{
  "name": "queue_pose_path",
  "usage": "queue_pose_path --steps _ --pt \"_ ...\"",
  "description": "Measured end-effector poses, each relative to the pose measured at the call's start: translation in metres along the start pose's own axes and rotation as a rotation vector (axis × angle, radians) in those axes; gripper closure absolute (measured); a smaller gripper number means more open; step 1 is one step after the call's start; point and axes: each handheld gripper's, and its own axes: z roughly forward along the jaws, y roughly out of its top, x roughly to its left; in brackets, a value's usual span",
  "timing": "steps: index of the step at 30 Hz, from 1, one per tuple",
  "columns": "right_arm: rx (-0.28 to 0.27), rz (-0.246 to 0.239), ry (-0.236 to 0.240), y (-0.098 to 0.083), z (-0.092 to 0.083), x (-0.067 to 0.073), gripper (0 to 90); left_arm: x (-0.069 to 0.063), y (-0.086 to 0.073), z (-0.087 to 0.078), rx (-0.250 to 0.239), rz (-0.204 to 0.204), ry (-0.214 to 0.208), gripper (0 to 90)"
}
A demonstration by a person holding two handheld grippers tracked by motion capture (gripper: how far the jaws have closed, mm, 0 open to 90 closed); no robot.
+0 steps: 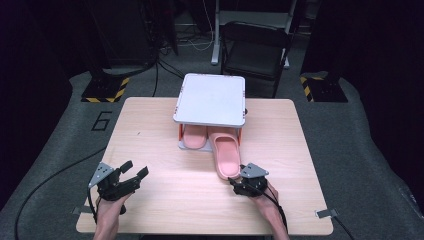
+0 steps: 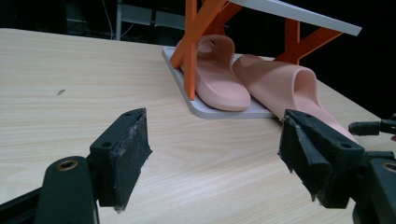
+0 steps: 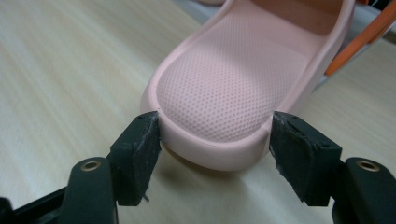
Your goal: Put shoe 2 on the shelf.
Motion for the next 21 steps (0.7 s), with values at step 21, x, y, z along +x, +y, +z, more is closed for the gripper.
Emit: queue_pose_path --steps 21 --pt "-0.066 0.156 -0.121 0.038 0.05 -0.021 35.3 0.008 -0.001 -0.005 -0.011 -0.018 0.022 24.0"
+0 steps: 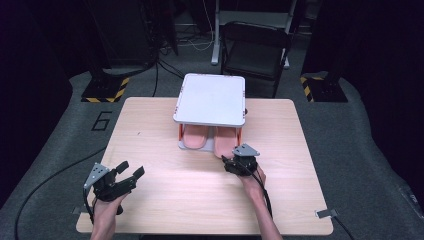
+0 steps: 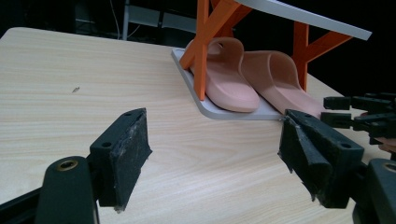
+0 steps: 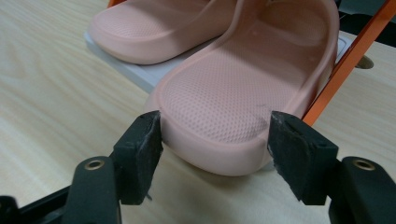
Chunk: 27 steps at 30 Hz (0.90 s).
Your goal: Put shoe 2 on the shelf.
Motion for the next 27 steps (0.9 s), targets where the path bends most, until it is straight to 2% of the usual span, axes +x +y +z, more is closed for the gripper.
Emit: queue_pose_path --steps 2,5,7,10,14,15,18,20,22,25,27 --pt "0.01 0.0 -0.009 0.002 0.005 -0.001 36.3 0.001 0.0 0.0 0.001 0.001 0.001 24.1" --pt "0.01 0.031 -0.016 0.005 0.013 -0.002 36.6 0.003 0.001 -0.001 -0.001 -0.002 0.003 24.1" --pt "0.013 0.035 -0.018 0.009 0.018 -0.003 37.5 0.004 0.001 -0.002 -0.003 -0.005 0.003 24.1" --pt "-0.005 0.057 -0.02 0.012 0.022 -0.002 38.3 0.007 0.0 -0.003 -0.002 -0.006 0.006 24.1" --pt "-0.013 0.055 -0.015 0.016 0.028 -0.001 38.8 0.01 0.0 -0.005 -0.001 -0.011 0.017 24.0" --pt "-0.009 0.046 0.0 0.018 0.028 0.0 39.3 0.01 0.0 -0.005 -0.003 -0.012 0.018 24.1" --pt "-0.016 0.023 0.0 0.019 0.03 0.002 38.8 0.01 0.0 -0.004 0.001 -0.01 0.018 24.1" --pt "-0.021 0.007 -0.027 0.021 0.028 0.002 38.4 0.009 0.0 -0.004 -0.013 -0.007 0.01 24.1" --pt "-0.071 0.029 -0.037 0.022 0.017 0.0 37.9 0.008 0.0 -0.004 -0.002 -0.009 0.013 24.1" --pt "-0.037 0.028 -0.068 0.015 0.006 -0.004 37.9 0.008 0.0 -0.002 -0.001 -0.009 0.008 24.0" --pt "-0.018 0.038 -0.06 0.009 0.005 -0.008 37.9 0.007 0.0 -0.001 0.001 -0.008 0.008 24.1"
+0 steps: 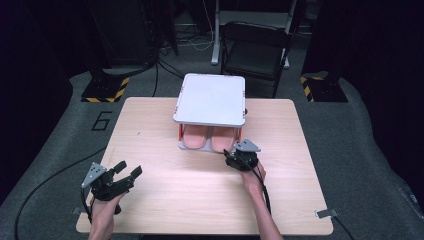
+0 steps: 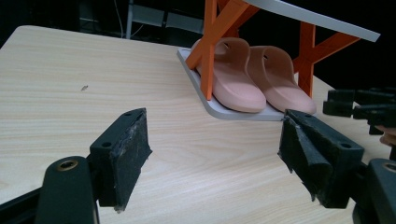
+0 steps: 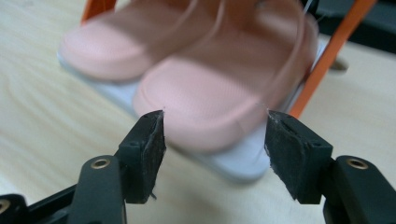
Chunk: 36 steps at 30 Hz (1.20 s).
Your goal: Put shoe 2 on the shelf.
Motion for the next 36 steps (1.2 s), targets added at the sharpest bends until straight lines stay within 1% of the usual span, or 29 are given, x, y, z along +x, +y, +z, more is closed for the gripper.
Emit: queue_pose_path --steps 1,2,3,4,6,7,8,9,10,11,12,13,14,15,17,21,22,24,25,26,27,28,29,30,31,32,33,34,36 --pt "0.02 0.014 0.01 -0.005 0.001 -0.002 38.4 -0.001 0.0 0.001 -0.007 0.002 -0.004 24.1" --pt "0.03 0.01 0.026 -0.007 0.003 -0.003 39.0 -0.002 -0.001 0.001 -0.002 0.001 -0.003 24.1" --pt "0.041 0.029 0.037 -0.009 0.005 -0.002 39.0 -0.002 -0.001 0.001 -0.002 -0.002 -0.006 24.0" --pt "0.047 0.026 0.064 -0.01 0.009 -0.001 39.2 -0.003 -0.002 0.001 0.003 0.002 -0.009 24.1" --pt "0.061 0.015 0.079 -0.01 0.015 0.003 39.3 -0.003 -0.002 0.002 0.003 0.001 -0.008 24.1" --pt "0.063 0.007 0.078 -0.009 0.019 0.007 38.3 -0.003 -0.002 0.003 0.0 0.002 -0.007 24.0" --pt "0.063 0.001 0.066 -0.008 0.02 0.008 38.4 -0.002 -0.001 0.002 0.008 0.0 -0.006 24.1" --pt "0.063 0.002 0.059 -0.006 0.021 0.01 38.6 -0.002 -0.001 0.002 0.003 0.002 -0.008 24.1" --pt "0.052 0.003 0.064 -0.004 0.024 0.01 38.6 -0.002 0.0 0.002 0.002 0.002 -0.005 24.1" --pt "0.054 0.019 0.062 -0.003 0.024 0.011 38.7 -0.001 0.0 0.002 0.002 -0.001 -0.005 24.1" --pt "0.032 0.022 0.078 -0.001 0.025 0.01 39.3 -0.001 0.001 0.001 0.006 0.0 -0.008 24.1" --pt "0.038 0.015 0.079 0.0 0.025 0.011 39.3 0.0 0.001 0.001 0.002 0.0 -0.008 24.1" --pt "0.042 -0.005 0.064 0.002 0.026 0.013 38.6 0.001 0.001 0.001 -0.002 0.0 -0.007 24.1" --pt "0.044 0.002 0.059 0.002 0.026 0.014 37.8 0.001 0.001 0.001 -0.003 0.001 -0.003 24.1" --pt "0.037 -0.005 0.068 0.001 0.027 0.014 35.6 0.002 0.0 0.0 -0.002 -0.001 -0.002 24.0" --pt "0.047 0.014 0.079 0.0 0.026 0.013 35.7 0.003 -0.002 -0.001 0.0 -0.005 -0.004 24.1" --pt "0.033 0.015 0.088 0.0 0.027 0.013 36.1 0.003 -0.002 -0.001 0.002 -0.004 -0.004 24.1" --pt "0.033 0.013 0.095 0.0 0.027 0.015 36.1 0.002 -0.003 -0.001 0.0 -0.007 -0.003 24.1" --pt "0.033 0.005 0.112 0.0 0.028 0.016 36.5 0.002 -0.003 -0.001 0.001 -0.007 -0.003 24.1" --pt "0.028 0.004 0.111 0.0 0.028 0.018 36.4 0.002 -0.002 -0.001 0.0 -0.005 -0.004 24.1" --pt "0.023 -0.012 0.106 0.0 0.029 0.019 36.2 0.002 -0.002 -0.002 -0.002 -0.005 -0.003 24.1" --pt "0.049 -0.043 0.088 0.0 0.029 0.02 35.5 0.002 -0.001 -0.002 -0.002 -0.007 -0.002 24.1" --pt "0.06 -0.058 0.074 -0.001 0.029 0.02 33.4 0.002 -0.001 -0.003 -0.001 -0.004 0.0 24.1" --pt "0.07 -0.057 0.063 -0.003 0.028 0.018 30.5 0.003 0.0 -0.003 -0.006 -0.002 0.001 24.1" --pt "0.064 -0.047 0.046 -0.005 0.026 0.016 30.0 0.003 0.0 -0.004 -0.005 -0.006 0.002 24.1" --pt "0.05 -0.015 0.035 -0.007 0.021 0.013 28.8 0.004 0.0 -0.004 -0.006 -0.006 -0.001 24.1" --pt "0.036 -0.004 0.029 -0.008 0.017 0.009 27.1 0.004 0.0 -0.003 -0.011 -0.006 0.001 24.1" --pt "0.013 0.032 0.02 -0.01 0.009 0.005 25.6 0.005 0.001 -0.003 -0.008 -0.007 0.003 24.1" --pt "-0.017 0.05 0.01 -0.012 -0.004 -0.001 22.9 0.006 0.001 -0.003 -0.008 -0.004 0.007 24.1"
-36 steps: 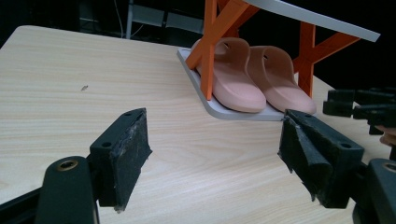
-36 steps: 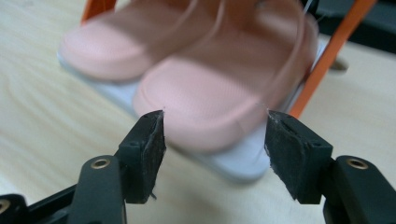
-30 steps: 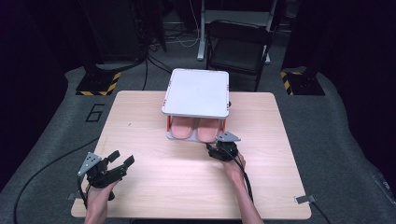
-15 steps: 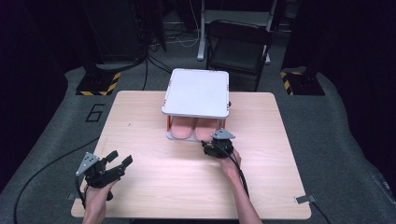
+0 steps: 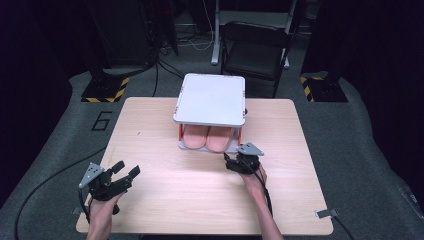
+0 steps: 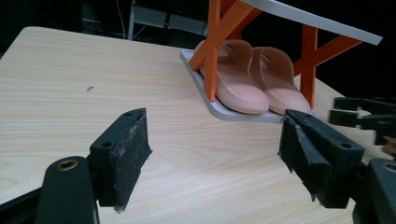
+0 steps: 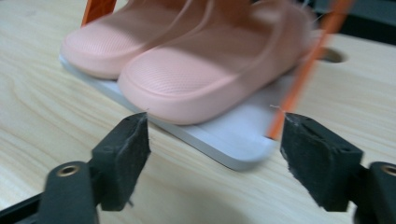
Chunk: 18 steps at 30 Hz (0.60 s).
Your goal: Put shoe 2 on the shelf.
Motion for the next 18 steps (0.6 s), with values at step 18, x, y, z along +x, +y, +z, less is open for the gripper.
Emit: queue_pose_path --steps 18 --pt "-0.233 0.111 -0.092 -0.037 -0.145 -0.046 20.6 -0.005 -0.006 0.007 0.025 0.057 0.0 23.9"
